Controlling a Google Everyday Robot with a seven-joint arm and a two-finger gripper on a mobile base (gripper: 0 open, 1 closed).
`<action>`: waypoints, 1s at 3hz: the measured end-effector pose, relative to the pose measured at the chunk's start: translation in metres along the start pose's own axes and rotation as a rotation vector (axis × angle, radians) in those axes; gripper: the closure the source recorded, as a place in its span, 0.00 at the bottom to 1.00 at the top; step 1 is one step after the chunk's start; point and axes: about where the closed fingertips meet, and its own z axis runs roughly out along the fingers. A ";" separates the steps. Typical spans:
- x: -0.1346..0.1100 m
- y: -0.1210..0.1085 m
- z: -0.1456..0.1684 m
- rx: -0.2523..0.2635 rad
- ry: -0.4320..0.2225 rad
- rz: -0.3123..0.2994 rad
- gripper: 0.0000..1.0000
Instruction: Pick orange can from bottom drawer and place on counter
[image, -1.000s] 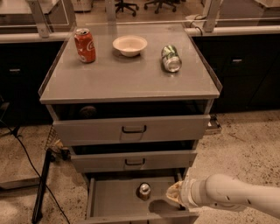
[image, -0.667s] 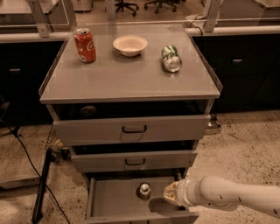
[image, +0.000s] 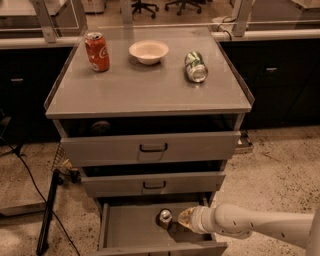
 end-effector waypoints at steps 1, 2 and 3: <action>0.000 0.000 0.000 0.000 0.000 0.000 1.00; 0.007 0.002 0.016 -0.017 -0.024 0.034 1.00; 0.021 0.003 0.043 -0.045 -0.053 0.089 1.00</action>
Offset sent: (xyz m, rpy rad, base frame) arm 0.0105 0.0051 -0.0429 0.0920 0.0585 -0.0300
